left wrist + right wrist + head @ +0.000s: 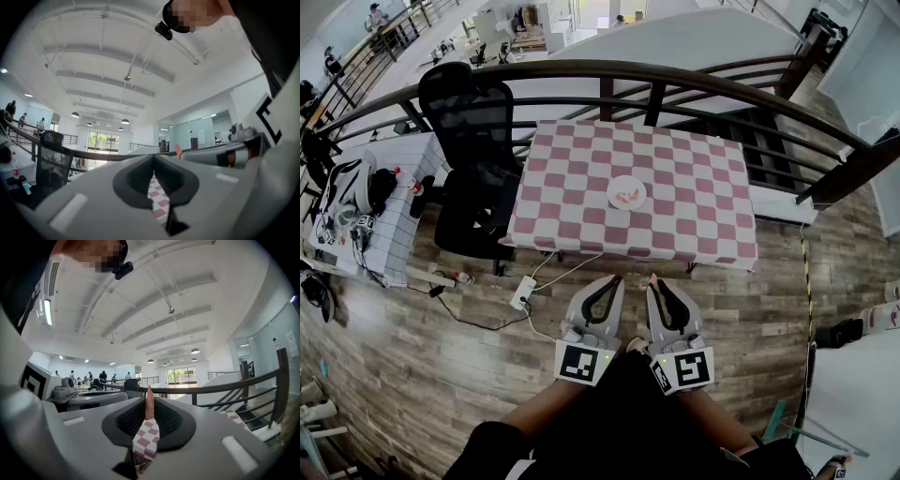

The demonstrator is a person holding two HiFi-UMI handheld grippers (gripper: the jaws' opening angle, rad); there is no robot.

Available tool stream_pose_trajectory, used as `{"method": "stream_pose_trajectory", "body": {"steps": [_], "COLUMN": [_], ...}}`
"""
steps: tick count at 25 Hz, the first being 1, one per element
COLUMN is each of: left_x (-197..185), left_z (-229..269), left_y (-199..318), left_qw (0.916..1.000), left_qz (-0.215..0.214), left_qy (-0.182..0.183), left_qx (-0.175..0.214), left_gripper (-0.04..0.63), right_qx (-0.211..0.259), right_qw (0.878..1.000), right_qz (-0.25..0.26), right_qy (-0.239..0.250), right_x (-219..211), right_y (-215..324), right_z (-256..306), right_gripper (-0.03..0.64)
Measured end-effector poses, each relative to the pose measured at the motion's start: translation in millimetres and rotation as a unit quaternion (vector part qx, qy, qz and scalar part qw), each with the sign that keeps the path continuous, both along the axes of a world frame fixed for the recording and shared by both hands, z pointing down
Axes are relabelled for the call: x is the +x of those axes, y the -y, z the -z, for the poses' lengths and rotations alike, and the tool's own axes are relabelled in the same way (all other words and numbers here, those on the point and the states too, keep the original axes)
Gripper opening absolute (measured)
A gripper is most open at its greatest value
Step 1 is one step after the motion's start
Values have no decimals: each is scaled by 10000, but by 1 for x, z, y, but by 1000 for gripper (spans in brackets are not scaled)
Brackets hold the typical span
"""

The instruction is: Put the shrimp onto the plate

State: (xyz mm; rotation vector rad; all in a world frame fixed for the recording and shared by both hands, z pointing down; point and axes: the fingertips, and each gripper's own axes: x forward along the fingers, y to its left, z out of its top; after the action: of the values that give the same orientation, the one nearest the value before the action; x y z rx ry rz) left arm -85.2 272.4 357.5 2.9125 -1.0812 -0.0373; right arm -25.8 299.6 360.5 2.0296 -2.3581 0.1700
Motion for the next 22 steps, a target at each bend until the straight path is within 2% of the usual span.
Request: {"method": "stream_pose_trajectory", "body": {"steps": [11, 17, 22], "left_x": [24, 36, 40], "left_z": [-4, -11, -14], "left_y": [-21, -26, -24], "left_qw": [9999, 9991, 9968], "left_qz": [169, 421, 787], "left_qy": [11, -21, 94], "left_qx": [-3, -59, 138], "left_gripper": [8, 8, 8], "right_qx": [144, 141, 145], "right_qw": [9994, 9994, 9992], "right_qz": [89, 197, 249], "right_qy": [293, 241, 274], "right_x": [34, 60, 84], "right_y": [-26, -36, -45], "right_z": [-2, -10, -16], "right_gripper": [58, 58, 58]}}
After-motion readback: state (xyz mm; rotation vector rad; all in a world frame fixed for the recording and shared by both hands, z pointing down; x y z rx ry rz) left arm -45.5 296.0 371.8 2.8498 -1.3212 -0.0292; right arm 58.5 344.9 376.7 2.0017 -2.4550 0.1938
